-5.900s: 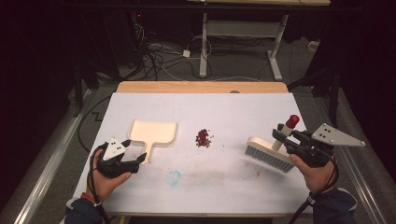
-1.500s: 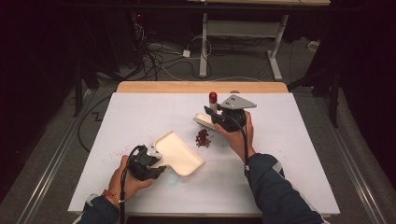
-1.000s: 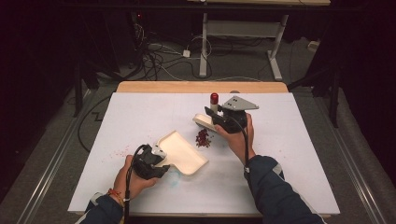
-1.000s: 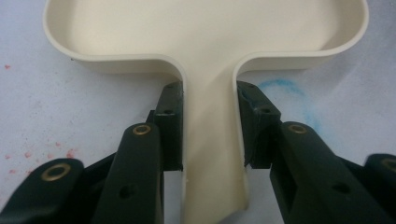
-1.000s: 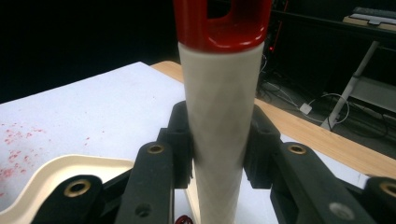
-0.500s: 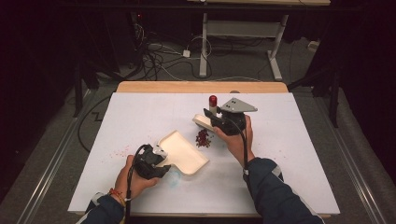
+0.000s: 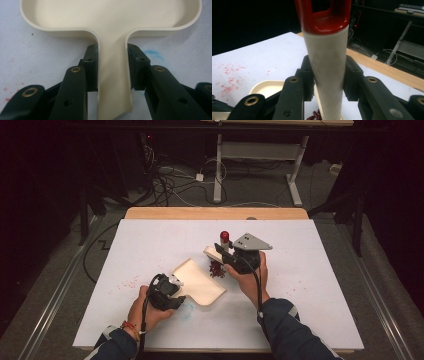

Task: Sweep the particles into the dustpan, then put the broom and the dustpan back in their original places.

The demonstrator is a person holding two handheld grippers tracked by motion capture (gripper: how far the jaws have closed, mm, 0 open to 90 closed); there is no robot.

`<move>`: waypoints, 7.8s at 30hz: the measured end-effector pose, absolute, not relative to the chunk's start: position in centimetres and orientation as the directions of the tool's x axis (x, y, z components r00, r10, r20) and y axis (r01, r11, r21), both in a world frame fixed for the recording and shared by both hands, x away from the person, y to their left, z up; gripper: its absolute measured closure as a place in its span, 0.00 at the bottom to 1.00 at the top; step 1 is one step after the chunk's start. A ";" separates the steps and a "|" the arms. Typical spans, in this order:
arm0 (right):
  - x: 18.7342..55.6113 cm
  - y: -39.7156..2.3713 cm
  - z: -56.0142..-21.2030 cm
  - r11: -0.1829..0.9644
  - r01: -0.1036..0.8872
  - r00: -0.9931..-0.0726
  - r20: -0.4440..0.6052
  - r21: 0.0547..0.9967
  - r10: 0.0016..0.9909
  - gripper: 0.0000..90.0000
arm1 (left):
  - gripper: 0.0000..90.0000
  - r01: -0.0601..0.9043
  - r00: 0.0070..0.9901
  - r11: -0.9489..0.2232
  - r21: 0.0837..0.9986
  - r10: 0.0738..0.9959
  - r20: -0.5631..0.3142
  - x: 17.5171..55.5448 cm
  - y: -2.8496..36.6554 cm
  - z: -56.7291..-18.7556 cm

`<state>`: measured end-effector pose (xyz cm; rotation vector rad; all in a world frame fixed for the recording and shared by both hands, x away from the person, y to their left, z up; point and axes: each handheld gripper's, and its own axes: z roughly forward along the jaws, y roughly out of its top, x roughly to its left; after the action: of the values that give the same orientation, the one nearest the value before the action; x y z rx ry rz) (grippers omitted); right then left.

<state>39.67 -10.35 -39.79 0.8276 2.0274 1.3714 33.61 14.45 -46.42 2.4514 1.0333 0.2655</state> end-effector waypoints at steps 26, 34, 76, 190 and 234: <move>37.1 -8.2 -39.4 0.260 0.206 -0.680 -0.053 0.943 0.731 0.75 | 0.71 0.628 0.698 -0.610 0.483 0.716 -0.005 34.1 13.9 -46.6; 35.9 -6.9 -39.5 0.250 0.190 -0.678 -0.058 0.949 0.733 0.76 | 0.71 0.635 0.696 -0.607 0.477 0.718 -0.012 34.1 13.8 -46.7; 37.4 -11.0 -36.0 0.168 0.114 -0.612 -0.064 0.979 0.788 0.77 | 0.71 0.624 0.712 -0.626 0.468 0.702 -0.010 34.1 14.4 -47.0; 33.5 -25.3 -34.1 0.218 0.177 -0.659 -0.050 0.960 0.751 0.77 | 0.71 0.729 0.539 -0.426 0.537 0.840 -0.066 34.0 19.4 -47.8; 31.4 -28.3 -36.3 0.355 0.303 -0.798 0.033 0.884 0.601 0.77 | 0.57 0.788 0.375 -0.242 0.567 0.918 -0.130 33.3 20.7 -48.2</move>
<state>31.42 -28.26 -36.32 0.8029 2.3238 1.4204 33.34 20.67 -48.25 2.0875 1.4645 0.3084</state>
